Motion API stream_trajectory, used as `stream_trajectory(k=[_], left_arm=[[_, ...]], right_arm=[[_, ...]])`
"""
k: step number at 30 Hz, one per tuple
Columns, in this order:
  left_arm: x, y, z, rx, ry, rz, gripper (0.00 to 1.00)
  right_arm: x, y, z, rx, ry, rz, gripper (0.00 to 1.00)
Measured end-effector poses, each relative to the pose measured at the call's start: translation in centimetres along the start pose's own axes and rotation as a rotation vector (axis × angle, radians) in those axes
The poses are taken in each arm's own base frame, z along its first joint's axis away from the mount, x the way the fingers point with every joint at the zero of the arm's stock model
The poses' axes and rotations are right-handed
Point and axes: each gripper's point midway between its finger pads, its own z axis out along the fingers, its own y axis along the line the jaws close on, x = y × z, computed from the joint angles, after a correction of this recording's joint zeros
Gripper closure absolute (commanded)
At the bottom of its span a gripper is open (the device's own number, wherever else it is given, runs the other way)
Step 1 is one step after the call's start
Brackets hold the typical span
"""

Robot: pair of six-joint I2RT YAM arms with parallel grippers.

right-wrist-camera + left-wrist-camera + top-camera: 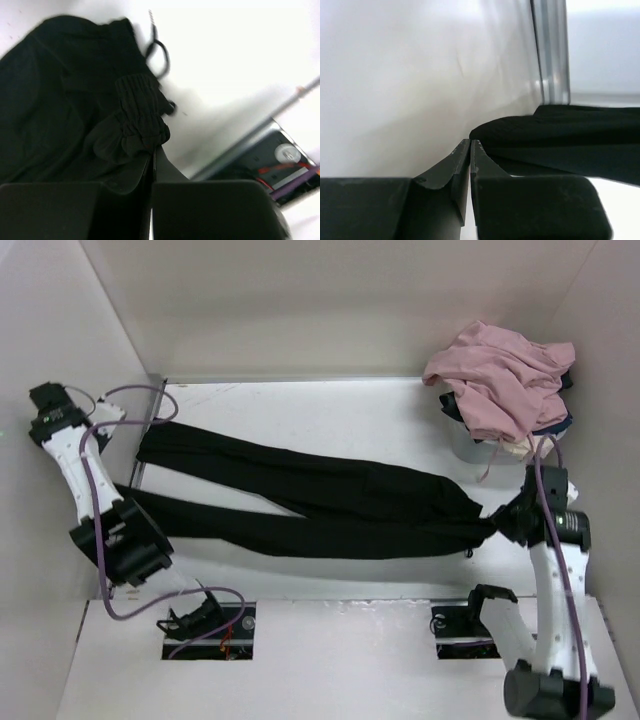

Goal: Fold and stack the trousers
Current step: Fold the trousers

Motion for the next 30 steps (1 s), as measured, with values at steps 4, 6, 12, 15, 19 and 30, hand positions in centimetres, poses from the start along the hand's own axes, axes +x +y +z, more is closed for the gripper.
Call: stream_trajectory(k=[4, 6, 12, 15, 19, 30], left_arm=[[-5.5, 3.2, 1.2, -0.064, -0.084, 0.002, 0.96], [-6.5, 4.3, 0.8, -0.102, -0.114, -0.009, 0.95], [-2.6, 2.8, 0.3, -0.103, -0.085, -0.056, 0.94], [1.0, -0.5, 1.7, -0.041, -0.019, -0.075, 0.94], [5.2, -5.2, 4.4, 0.068, 0.075, -0.082, 0.87], [9.4, -9.3, 6.6, 0.158, 0.153, -0.064, 0.56]], right_arm=[[-2.9, 3.4, 2.1, -0.027, 0.015, -0.014, 1.0], [-4.5, 4.8, 1.8, -0.071, -0.034, -0.022, 1.0], [-4.9, 2.9, 0.3, -0.108, -0.149, 0.017, 1.0], [-2.7, 1.4, 1.5, -0.08, -0.111, 0.02, 1.0], [-0.1, 0.3, 2.3, -0.046, -0.035, -0.003, 0.98], [1.0, 1.0, 3.0, -0.036, 0.03, -0.077, 0.96]])
